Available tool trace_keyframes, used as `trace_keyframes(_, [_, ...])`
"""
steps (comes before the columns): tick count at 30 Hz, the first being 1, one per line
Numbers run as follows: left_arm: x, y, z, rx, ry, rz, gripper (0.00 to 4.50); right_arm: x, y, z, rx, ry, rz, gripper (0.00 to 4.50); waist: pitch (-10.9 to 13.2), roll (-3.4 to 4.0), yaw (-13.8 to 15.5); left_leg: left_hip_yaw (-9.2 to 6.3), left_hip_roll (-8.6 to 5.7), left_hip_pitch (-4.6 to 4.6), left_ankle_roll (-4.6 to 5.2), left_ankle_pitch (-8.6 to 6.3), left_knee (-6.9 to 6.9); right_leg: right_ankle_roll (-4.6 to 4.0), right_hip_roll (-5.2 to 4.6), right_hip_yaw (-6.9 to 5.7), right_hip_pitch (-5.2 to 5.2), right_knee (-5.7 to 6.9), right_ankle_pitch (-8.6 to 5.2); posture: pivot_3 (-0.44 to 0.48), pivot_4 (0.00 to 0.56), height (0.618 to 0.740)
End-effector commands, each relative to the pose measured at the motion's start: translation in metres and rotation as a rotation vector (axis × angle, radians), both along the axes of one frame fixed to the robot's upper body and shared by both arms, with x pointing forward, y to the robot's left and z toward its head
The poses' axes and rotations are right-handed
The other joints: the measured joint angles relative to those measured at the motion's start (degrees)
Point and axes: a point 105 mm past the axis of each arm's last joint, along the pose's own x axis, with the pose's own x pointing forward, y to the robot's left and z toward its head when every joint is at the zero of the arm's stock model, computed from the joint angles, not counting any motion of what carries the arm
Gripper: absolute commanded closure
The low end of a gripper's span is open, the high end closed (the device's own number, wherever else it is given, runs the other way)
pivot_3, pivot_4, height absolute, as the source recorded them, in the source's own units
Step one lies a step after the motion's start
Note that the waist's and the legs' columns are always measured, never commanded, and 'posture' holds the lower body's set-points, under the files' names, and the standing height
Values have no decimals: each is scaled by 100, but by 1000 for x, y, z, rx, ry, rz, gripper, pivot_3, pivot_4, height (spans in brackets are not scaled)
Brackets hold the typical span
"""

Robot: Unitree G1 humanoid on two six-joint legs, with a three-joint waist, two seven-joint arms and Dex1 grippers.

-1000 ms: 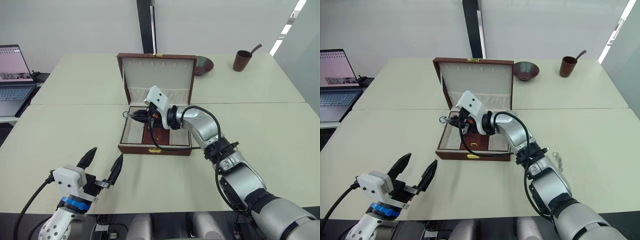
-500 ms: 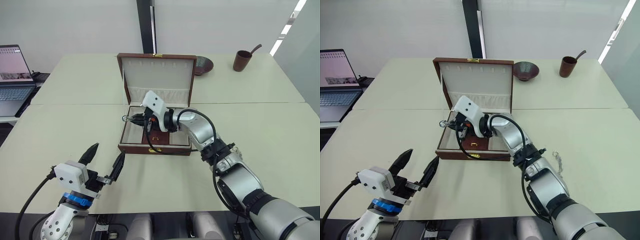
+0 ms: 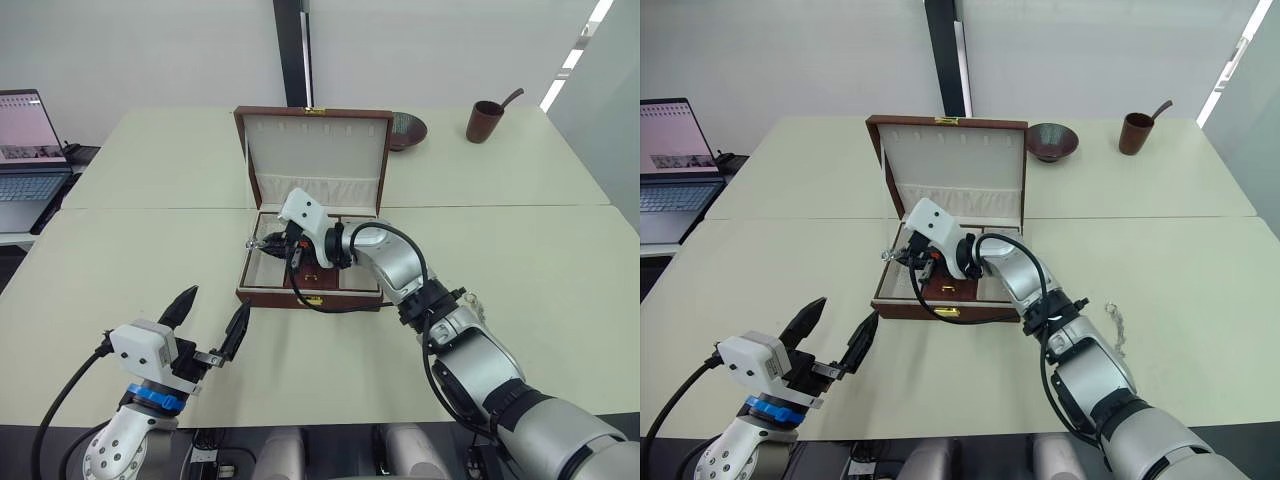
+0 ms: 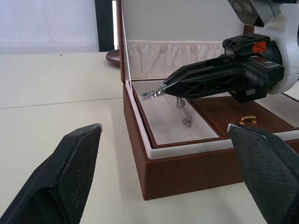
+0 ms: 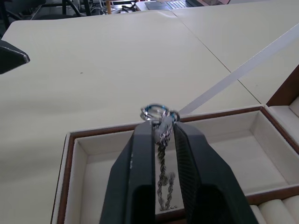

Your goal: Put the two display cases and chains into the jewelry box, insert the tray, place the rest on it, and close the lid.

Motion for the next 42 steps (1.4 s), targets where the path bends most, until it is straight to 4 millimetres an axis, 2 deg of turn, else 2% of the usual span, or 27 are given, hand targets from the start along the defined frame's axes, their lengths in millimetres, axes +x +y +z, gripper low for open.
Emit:
trace_keyframes(1, [-2, 1, 4, 11, -29, -1, 0, -3, 2, 16, 51, -35, 20, 2620, 0, 0, 0, 0, 0, 0, 0, 0, 0, 0, 0, 0, 0, 0, 0, 0, 150, 740])
trace_keyframes(7, [2, -2, 6, 10, -35, -14, 0, -5, -4, 32, 107, -43, 34, 945, 0, 0, 0, -1, 0, -3, 0, 0, 0, 0, 0, 0, -2, 0, 0, 0, 150, 740])
trace_keyframes(10, [6, -6, 14, 15, -51, -28, 0, -6, -24, 45, 165, -56, 54, 19, 0, 0, 23, -11, -1, -21, -1, 1, 1, 0, 0, -9, -10, 0, 0, 0, 150, 740])
trace_keyframes(19, [22, 4, 37, 60, -27, -103, 0, -1, -110, 44, 161, -65, -13, 19, 0, -1, 114, -15, -3, -32, 0, 1, 7, 0, 1, -15, -15, 2, 1, 0, 150, 740])
trace_keyframes(21, [28, 16, 43, 91, 2, -133, 0, -1, -148, 42, 149, -66, -66, 19, 1, 0, 121, -14, -1, -34, 0, 1, 7, 0, 3, -16, -18, 2, 1, 0, 150, 740])
trace_keyframes(24, [33, 29, 50, 117, 38, -156, 0, -3, -185, 38, 133, -59, -129, 19, 2, -1, 136, -13, -4, -43, 0, 1, 8, -1, 2, -26, -17, -3, 0, 0, 150, 740])
trace_keyframes(27, [38, 53, 57, 163, 81, -157, 0, -8, -242, 25, 78, -38, -259, 19, 3, -4, 146, -8, -6, -45, 0, 1, 8, 0, -3, -23, -17, -8, 0, 0, 150, 740])
trace_keyframes(30, [40, 69, 60, 188, 104, -155, 0, -14, -273, 20, 53, -22, -346, 19, 6, -2, 131, -1, -8, -46, 0, 1, 7, 0, -3, -19, -18, -8, 0, 0, 150, 740])
trace_keyframes(33, [42, 89, 62, 220, 131, -143, 0, -21, -322, 13, 15, -5, -498, 19, 7, -2, 102, 10, -3, -41, 0, 1, 7, 0, 1, -12, -20, -5, 0, 0, 150, 740])
trace_keyframes(37, [42, 112, 62, 248, 155, -120, 0, -34, -363, 9, -2, 8, -624, 19, 7, -1, 106, 19, -2, -37, 0, 1, 7, -1, 3, -11, -18, -2, 0, 0, 150, 740])
trace_keyframes(42, [40, 136, 57, 278, 196, -95, 0, -51, -400, -2, -28, 19, -756, 19, 7, -1, 125, 21, -3, -38, 0, 1, 8, 0, 2, -10, -17, -3, 0, 0, 150, 740])
